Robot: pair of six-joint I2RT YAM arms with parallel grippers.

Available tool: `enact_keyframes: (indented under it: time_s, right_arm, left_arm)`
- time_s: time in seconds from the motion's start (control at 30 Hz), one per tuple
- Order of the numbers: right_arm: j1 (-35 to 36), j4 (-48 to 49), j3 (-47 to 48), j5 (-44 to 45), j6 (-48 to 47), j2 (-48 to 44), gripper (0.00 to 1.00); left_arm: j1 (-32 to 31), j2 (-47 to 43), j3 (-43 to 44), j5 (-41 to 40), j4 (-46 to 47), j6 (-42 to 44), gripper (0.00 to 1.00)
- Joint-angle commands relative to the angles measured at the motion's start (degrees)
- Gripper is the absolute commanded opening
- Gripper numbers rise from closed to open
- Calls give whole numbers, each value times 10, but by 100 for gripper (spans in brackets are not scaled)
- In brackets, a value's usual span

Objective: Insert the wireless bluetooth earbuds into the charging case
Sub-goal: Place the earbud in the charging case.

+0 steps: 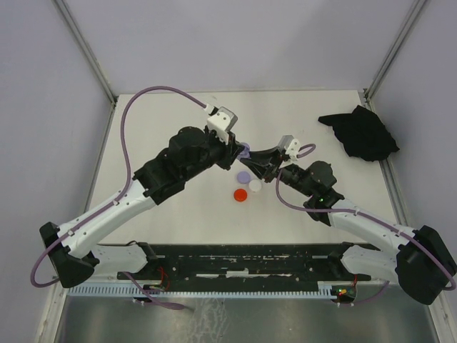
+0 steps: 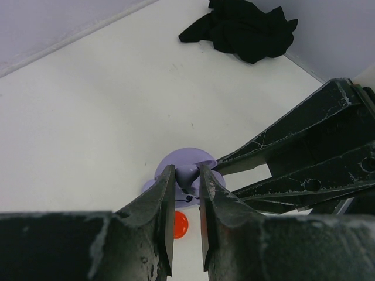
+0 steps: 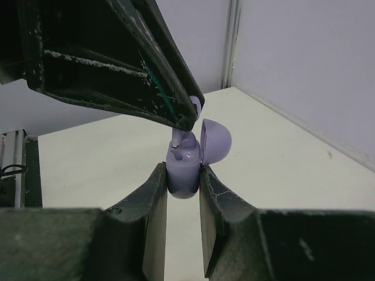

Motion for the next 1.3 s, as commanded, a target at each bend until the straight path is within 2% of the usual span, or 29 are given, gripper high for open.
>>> enact_keyframes:
  time_s: [0.0,0.57,0.73,1.03,1.27]
  right_arm:
    - [3,47,28,-12,18,-5,2]
    - [2,59,28,-14,27,-4,2]
    - [2,61,28,-18,30,-7,2]
    - [2,62,24,-19,31,-13,2]
    - [3,63,25,-23,34,-16,2]
  left_arm:
    - [-7,-6,-7,-16,38,35,21]
    - [-26,-1,-14,11,38,68,22]
    - [-29,3,-10,17,22,83,26]
    - [-29,-10,-8,10,0,117,26]
    - [-30,3,0,42,-12,123,28]
